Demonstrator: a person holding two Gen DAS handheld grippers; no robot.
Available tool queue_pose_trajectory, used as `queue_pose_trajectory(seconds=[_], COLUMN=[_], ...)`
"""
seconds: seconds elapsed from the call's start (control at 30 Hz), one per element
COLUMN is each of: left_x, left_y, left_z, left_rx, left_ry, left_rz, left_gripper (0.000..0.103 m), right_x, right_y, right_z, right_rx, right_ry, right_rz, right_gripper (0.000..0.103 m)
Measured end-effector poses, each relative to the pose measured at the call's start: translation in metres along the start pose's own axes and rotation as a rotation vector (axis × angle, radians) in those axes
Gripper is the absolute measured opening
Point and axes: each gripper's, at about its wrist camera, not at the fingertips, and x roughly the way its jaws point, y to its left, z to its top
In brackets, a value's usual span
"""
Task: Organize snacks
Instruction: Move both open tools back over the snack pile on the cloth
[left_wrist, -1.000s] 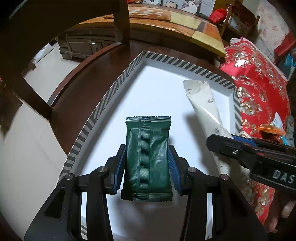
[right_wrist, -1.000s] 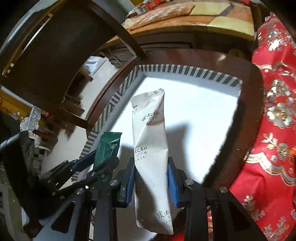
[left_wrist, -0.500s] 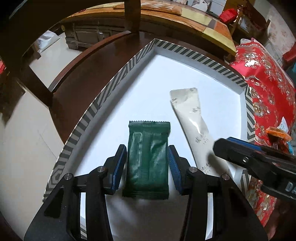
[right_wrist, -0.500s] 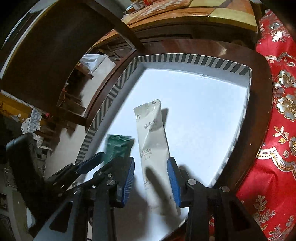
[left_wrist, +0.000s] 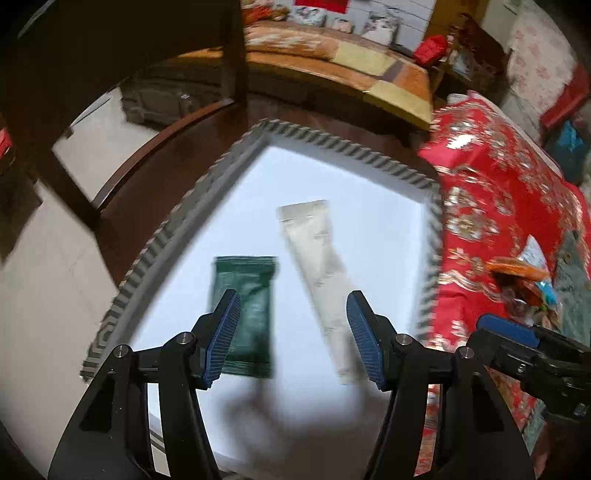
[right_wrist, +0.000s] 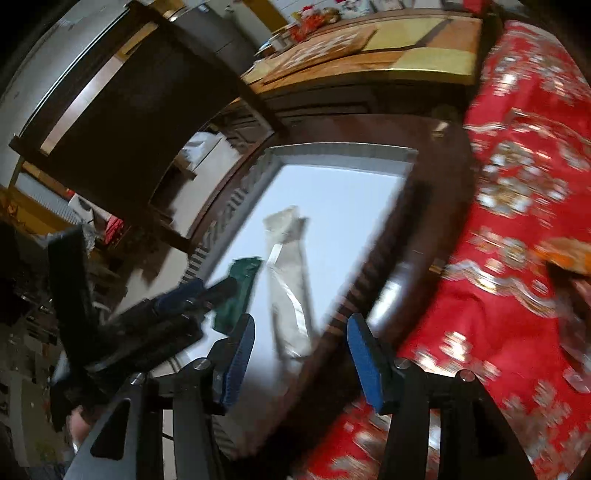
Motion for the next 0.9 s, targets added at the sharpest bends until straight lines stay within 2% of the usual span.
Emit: queue_pose_trajectory(seconds=[0.47, 0.6, 0.9], left_x=[-0.005, 0.002, 0.018], left_y=[-0.119, -0.150, -0.210], left_z=[-0.019, -0.023, -0.009], left_rx=[0.180, 0.217, 0.280], left_ry=[0.039, 0.075, 0.125], left_rz=[-0.154, -0.204, -0.288], left_gripper=[0.060, 0.060, 0.060], right_x=[-0.104, -0.128, -0.155], right_y=[-0.123, -0.146, -0.176], right_z=[-0.067, -0.080, -0.083], right_rx=[0.215, 0.245, 0.270], right_ry=[-0.123, -0.154, -0.188], right_rz=[-0.159, -0.210, -0.227], right_gripper=[0.052, 0.053, 0.054])
